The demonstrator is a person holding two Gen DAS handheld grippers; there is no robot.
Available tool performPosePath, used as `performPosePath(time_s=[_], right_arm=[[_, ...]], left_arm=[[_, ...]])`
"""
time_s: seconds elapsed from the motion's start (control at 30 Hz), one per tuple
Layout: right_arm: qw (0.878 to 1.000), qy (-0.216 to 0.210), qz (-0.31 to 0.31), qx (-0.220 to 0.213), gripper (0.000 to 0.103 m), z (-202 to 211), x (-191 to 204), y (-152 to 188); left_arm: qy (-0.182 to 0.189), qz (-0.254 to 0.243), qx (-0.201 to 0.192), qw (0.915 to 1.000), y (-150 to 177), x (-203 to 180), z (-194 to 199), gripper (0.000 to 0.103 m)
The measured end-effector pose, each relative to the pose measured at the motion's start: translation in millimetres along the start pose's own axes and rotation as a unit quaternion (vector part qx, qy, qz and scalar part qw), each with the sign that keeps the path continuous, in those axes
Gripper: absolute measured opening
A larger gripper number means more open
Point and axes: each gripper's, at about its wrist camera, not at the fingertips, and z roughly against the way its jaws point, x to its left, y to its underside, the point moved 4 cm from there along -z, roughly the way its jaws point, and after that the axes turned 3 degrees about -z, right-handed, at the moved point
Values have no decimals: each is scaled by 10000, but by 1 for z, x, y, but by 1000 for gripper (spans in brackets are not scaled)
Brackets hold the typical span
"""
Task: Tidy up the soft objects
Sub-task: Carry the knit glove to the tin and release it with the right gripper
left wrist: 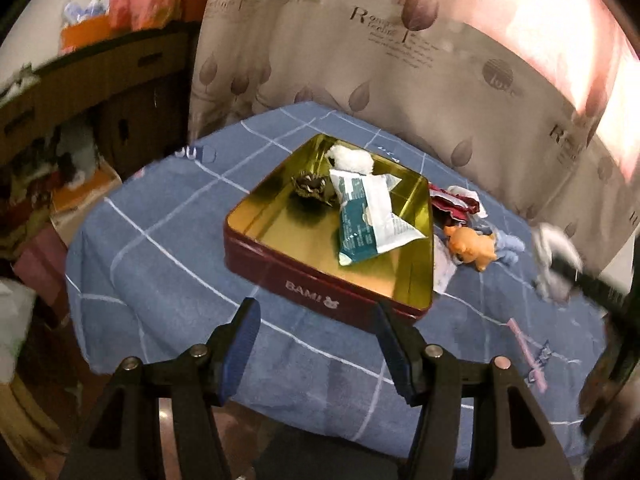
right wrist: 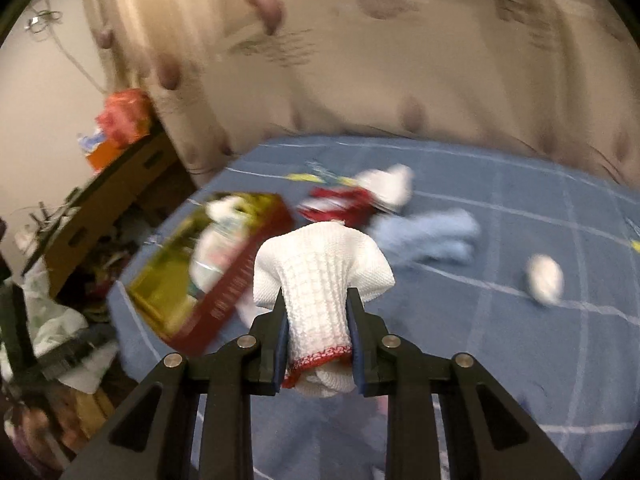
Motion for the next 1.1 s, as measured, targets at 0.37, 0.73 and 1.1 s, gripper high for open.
performPosePath(time_s=[0.37, 0.73, 1.1], right_arm=[[9959, -615, 224, 624, 23, -107, 92, -65], [9923, -184, -37, 1222, 23, -182, 107, -63], [9921, -30, -195, 1240, 59, -185, 96, -63]], left_arm=[[-154, 11, -139, 9998, -5, 9, 3, 63], [-54, -126, 0, 9999, -4, 7, -3, 63], [-2, -46, 73, 10000, -3, 8, -5, 63]])
